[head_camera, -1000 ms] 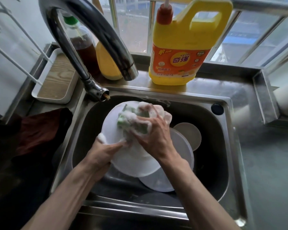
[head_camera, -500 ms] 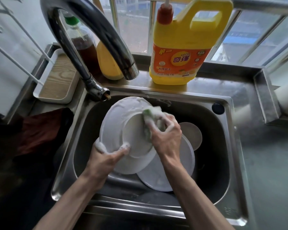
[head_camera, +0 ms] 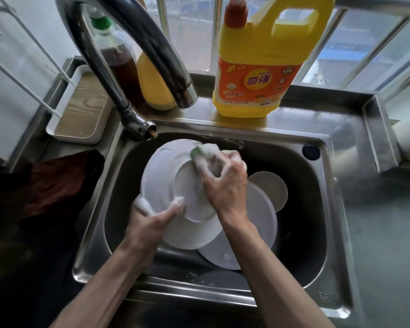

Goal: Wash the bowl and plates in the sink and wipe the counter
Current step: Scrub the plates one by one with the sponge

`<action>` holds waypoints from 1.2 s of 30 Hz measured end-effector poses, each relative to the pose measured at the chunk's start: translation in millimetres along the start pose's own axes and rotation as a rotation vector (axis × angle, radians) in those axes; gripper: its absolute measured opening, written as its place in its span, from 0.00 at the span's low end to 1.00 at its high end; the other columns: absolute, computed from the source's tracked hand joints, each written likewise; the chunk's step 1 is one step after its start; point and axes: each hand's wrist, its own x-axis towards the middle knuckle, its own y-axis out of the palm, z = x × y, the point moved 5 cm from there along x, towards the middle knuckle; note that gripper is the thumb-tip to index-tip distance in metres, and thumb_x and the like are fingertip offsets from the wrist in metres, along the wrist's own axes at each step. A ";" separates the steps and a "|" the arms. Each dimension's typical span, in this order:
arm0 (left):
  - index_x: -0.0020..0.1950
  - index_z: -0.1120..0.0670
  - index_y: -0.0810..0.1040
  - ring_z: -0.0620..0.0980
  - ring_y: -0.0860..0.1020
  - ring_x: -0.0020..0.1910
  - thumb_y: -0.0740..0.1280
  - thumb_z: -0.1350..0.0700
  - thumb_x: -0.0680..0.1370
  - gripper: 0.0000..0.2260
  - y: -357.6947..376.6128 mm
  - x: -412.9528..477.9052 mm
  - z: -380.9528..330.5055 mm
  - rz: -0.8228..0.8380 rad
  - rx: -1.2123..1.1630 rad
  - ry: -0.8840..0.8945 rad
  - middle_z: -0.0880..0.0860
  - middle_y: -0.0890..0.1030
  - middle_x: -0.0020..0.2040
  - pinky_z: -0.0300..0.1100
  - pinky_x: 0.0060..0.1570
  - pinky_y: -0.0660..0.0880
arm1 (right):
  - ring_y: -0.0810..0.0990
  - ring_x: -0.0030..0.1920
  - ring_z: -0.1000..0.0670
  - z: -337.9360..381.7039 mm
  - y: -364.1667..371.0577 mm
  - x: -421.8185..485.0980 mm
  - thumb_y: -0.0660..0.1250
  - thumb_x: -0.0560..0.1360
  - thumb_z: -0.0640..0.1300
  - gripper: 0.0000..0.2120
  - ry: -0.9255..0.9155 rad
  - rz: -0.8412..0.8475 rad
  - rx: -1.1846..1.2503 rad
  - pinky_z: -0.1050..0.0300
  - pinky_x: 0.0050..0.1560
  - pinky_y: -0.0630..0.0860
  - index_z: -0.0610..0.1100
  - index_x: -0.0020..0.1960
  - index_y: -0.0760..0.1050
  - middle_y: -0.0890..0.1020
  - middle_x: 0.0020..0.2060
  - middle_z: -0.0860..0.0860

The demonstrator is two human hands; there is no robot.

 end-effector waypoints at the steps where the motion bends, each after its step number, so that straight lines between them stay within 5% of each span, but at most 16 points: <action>1: 0.47 0.57 0.88 0.56 0.87 0.44 0.83 0.57 0.65 0.13 -1.5 0.7 -2.5 0.002 -0.012 0.010 0.58 0.87 0.45 0.46 0.39 0.83 | 0.69 0.57 0.48 -10.0 -2.0 1.8 0.71 0.78 0.62 0.17 0.104 -0.001 -0.003 0.44 0.61 0.75 0.49 0.53 0.83 0.76 0.56 0.49; 5: 0.53 0.59 0.86 0.56 0.86 0.48 0.80 0.59 0.67 0.16 -5.2 4.8 -8.3 -0.019 -0.073 0.021 0.59 0.87 0.49 0.48 0.44 0.84 | 0.72 0.67 0.50 -38.7 -1.1 -0.3 0.71 0.76 0.60 0.07 0.350 0.047 0.279 0.51 0.67 0.73 0.59 0.50 0.81 0.75 0.63 0.50; 10: 0.57 0.62 0.84 0.55 0.86 0.51 0.79 0.62 0.69 0.17 0.7 -2.2 -6.7 0.019 -0.180 -0.054 0.60 0.87 0.53 0.42 0.44 0.83 | 0.83 0.56 0.54 -20.6 -7.1 11.4 0.73 0.76 0.52 0.09 0.165 0.020 0.449 0.45 0.63 0.79 0.53 0.55 0.82 0.85 0.52 0.57; 14: 0.59 0.59 0.84 0.60 0.84 0.57 0.78 0.60 0.68 0.19 -1.6 1.8 -16.7 0.195 -0.129 -0.132 0.61 0.86 0.56 0.49 0.53 0.83 | 0.82 0.60 0.56 -20.3 -25.9 31.7 0.77 0.72 0.49 0.10 0.003 0.116 0.326 0.48 0.67 0.77 0.51 0.52 0.84 0.85 0.58 0.56; 18: 0.65 0.54 0.81 0.61 0.84 0.58 0.76 0.64 0.73 0.21 2.7 11.3 -31.8 0.389 -0.083 -0.218 0.61 0.85 0.59 0.52 0.53 0.83 | 0.78 0.66 0.59 -21.4 -24.2 39.8 0.77 0.68 0.59 0.22 -0.079 0.306 0.150 0.55 0.71 0.73 0.49 0.58 0.84 0.81 0.65 0.55; 20: 0.66 0.54 0.81 0.62 0.83 0.58 0.76 0.65 0.72 0.23 5.2 17.5 -35.9 0.448 -0.075 -0.212 0.62 0.84 0.60 0.53 0.52 0.83 | 0.76 0.64 0.64 -13.5 -23.9 35.1 0.78 0.71 0.55 0.15 -0.132 0.349 0.142 0.61 0.69 0.72 0.53 0.56 0.83 0.79 0.63 0.59; 25: 0.62 0.58 0.83 0.62 0.84 0.55 0.77 0.64 0.67 0.23 12.9 24.9 -26.5 0.321 -0.101 -0.146 0.64 0.84 0.59 0.51 0.50 0.84 | 0.63 0.72 0.56 12.5 -18.5 15.7 0.74 0.76 0.57 0.16 -0.255 0.255 -0.060 0.50 0.74 0.63 0.50 0.60 0.85 0.76 0.70 0.53; 29: 0.64 0.59 0.82 0.58 0.85 0.54 0.82 0.60 0.67 0.26 14.0 25.5 -20.4 0.211 -0.187 -0.073 0.64 0.84 0.58 0.48 0.49 0.84 | 0.67 0.67 0.48 27.3 -0.2 -9.8 0.74 0.76 0.54 0.12 -0.387 0.259 -0.131 0.44 0.68 0.69 0.53 0.58 0.86 0.78 0.67 0.45; 31: 0.62 0.57 0.83 0.57 0.85 0.53 0.82 0.56 0.66 0.25 13.0 23.4 -20.1 0.206 -0.195 -0.044 0.62 0.85 0.57 0.46 0.48 0.83 | 0.72 0.64 0.46 27.1 3.3 -16.6 0.76 0.75 0.51 0.12 -0.415 0.245 -0.102 0.48 0.64 0.72 0.52 0.58 0.86 0.81 0.63 0.45; 36: 0.61 0.60 0.83 0.55 0.86 0.50 0.74 0.66 0.71 0.18 5.9 14.4 -12.2 0.140 -0.165 -0.059 0.61 0.86 0.54 0.44 0.46 0.83 | 0.80 0.52 0.48 14.1 -7.9 -6.2 0.78 0.74 0.50 0.09 -0.326 0.028 -0.085 0.58 0.53 0.74 0.51 0.54 0.86 0.85 0.53 0.53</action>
